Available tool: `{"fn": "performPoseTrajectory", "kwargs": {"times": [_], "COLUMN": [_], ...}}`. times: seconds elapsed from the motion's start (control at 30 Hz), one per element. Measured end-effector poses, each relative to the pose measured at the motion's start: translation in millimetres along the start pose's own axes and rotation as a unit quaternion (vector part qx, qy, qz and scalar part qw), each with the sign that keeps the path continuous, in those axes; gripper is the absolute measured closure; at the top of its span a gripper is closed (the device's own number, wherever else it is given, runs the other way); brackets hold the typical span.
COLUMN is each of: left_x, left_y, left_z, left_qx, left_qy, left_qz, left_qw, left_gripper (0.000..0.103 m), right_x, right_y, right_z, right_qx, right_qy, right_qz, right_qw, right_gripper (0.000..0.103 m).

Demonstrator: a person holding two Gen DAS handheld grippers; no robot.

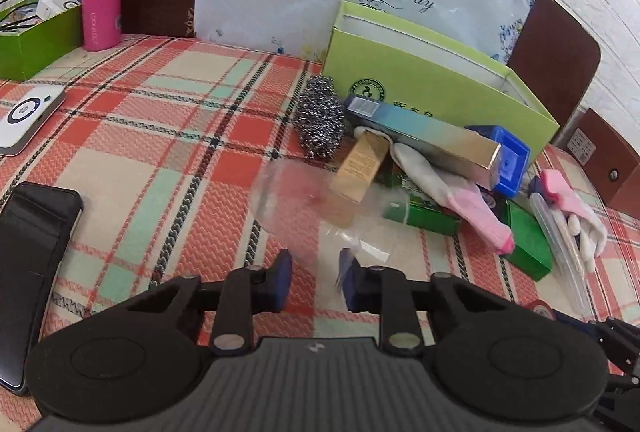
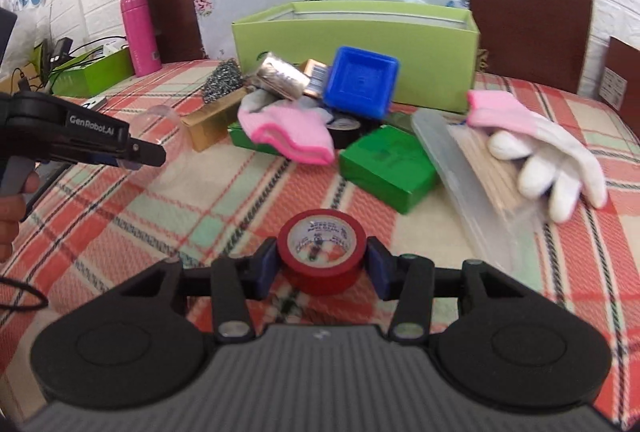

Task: Organize objects
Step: 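Grasp the clear plastic cup with the left tool while the right tool grasps the red tape roll, then carry the cup and tape roll into the green box and release both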

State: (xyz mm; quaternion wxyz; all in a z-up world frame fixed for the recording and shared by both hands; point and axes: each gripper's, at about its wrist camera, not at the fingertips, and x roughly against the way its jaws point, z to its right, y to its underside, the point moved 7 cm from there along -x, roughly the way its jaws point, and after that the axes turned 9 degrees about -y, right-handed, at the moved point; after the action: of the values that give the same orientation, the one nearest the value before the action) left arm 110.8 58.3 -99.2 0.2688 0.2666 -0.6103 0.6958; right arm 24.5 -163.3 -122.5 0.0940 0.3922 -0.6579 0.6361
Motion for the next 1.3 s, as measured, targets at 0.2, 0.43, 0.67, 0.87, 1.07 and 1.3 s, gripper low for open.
{"fn": "performPoseTrajectory", "kwargs": {"times": [0.2, 0.43, 0.67, 0.87, 1.07, 1.3], "left_x": [1, 3, 18, 52, 83, 65], "left_y": [-2, -2, -7, -31, -82, -143], "left_z": [1, 5, 10, 23, 51, 84], "left_qx": [0.003, -0.005, -0.006, -0.021, -0.045, -0.051], "left_qy": [-0.015, -0.01, 0.021, 0.07, 0.114, 0.117], "left_qz": [0.005, 0.006, 0.01, 0.044, 0.105, 0.131], "left_qw": [0.9999, 0.9999, 0.9997, 0.9964, 0.9869, 0.9832], "left_gripper": [0.077, 0.087, 0.098, 0.098, 0.098, 0.098], "right_x": [-3, -7, -3, 19, 45, 46], "right_y": [-2, 1, 0, -19, -71, -127], "right_z": [-6, -6, -4, -1, 18, 47], "right_qx": [0.007, 0.014, 0.014, 0.008, 0.023, 0.047], "right_qy": [-0.004, -0.004, 0.0, -0.009, 0.007, 0.048], "right_qz": [0.002, -0.002, 0.009, 0.045, 0.115, 0.168], "right_qw": [1.0, 1.0, 1.0, 0.999, 0.993, 0.984], "right_gripper": [0.043, 0.045, 0.057, 0.057, 0.057, 0.057]}}
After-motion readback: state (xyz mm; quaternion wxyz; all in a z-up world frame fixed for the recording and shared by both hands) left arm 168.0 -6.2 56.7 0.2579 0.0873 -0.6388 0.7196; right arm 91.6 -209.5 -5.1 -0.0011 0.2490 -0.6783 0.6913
